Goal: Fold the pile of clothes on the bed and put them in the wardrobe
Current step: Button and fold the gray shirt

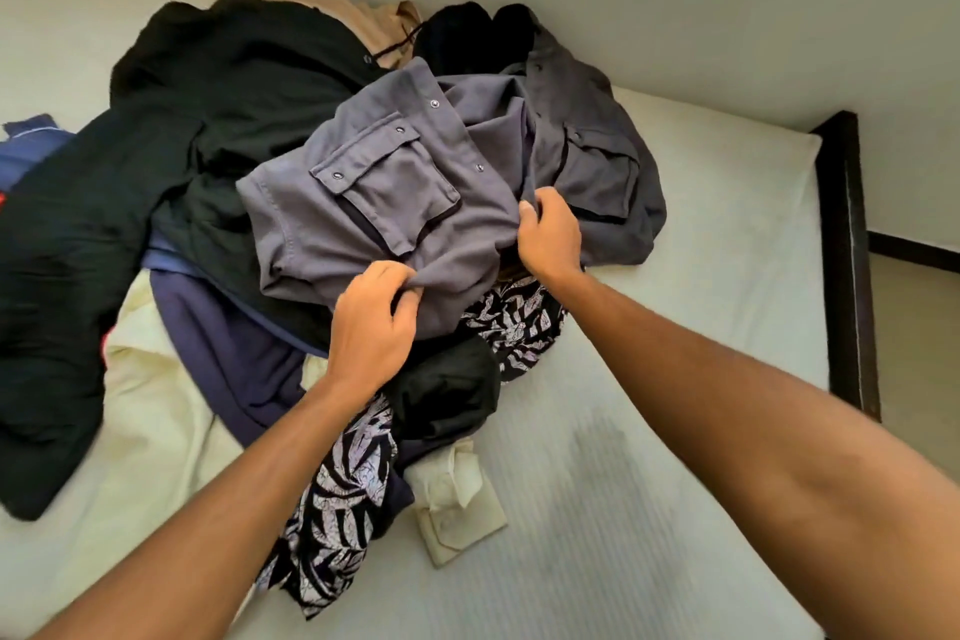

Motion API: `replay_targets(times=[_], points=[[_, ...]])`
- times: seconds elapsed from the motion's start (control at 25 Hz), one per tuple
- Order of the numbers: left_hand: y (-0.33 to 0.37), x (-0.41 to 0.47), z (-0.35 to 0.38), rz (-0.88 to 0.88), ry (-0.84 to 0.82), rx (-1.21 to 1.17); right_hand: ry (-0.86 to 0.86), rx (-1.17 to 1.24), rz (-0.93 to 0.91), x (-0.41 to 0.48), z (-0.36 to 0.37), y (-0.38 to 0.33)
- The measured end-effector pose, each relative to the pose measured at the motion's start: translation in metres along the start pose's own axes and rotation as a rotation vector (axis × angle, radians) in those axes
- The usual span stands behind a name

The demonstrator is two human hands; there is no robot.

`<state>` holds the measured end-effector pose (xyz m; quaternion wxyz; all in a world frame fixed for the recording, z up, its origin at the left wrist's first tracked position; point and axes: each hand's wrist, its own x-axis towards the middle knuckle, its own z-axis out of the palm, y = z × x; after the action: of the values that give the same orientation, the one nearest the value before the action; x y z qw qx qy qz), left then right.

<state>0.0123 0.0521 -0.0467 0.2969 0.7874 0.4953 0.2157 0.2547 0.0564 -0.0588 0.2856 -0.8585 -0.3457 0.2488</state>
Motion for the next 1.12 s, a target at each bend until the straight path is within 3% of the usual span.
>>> replay_targets(times=[0.2, 0.28, 0.36, 0.52, 0.64, 0.68, 0.76, 0.84, 0.92, 1.0, 1.12], points=[[0.056, -0.033, -0.035, -0.057, -0.144, -0.316, 0.044, 0.415, 0.002, -0.083, -0.053, 0.039], [0.093, -0.051, -0.041, 0.023, -0.31, -0.376, 0.081, 0.556, 0.015, -0.115, -0.091, 0.047], [0.124, -0.082, -0.034, 0.065, -0.576, -0.278, 0.072, 0.594, 0.045, -0.157, -0.124, 0.06], [0.158, -0.15, -0.016, -0.081, -1.164, 0.183, -0.14, 0.115, 0.093, -0.262, -0.163, 0.131], [0.158, -0.169, -0.013, -0.141, -1.373, 0.281, -0.625, -0.3, 0.113, -0.324, -0.183, 0.163], [0.15, -0.165, -0.01, -0.166, -1.324, 0.266, -0.78, -0.393, 0.116, -0.332, -0.185, 0.168], [0.126, -0.14, 0.0, -0.176, -0.992, 0.22, -0.872, -0.489, 0.124, -0.321, -0.182, 0.17], [0.102, -0.099, 0.011, -0.229, -0.585, 0.146, -0.636, -0.385, 0.131, -0.287, -0.168, 0.164], [0.083, -0.057, 0.021, -0.334, -0.337, 0.058, -0.345, -0.114, 0.181, -0.237, -0.142, 0.144], [0.071, -0.02, 0.035, -0.426, -0.225, 0.001, -0.185, 0.166, 0.274, -0.178, -0.114, 0.119], [0.066, 0.019, 0.057, -0.512, -0.178, -0.067, -0.141, 0.356, 0.398, -0.106, -0.073, 0.096]])
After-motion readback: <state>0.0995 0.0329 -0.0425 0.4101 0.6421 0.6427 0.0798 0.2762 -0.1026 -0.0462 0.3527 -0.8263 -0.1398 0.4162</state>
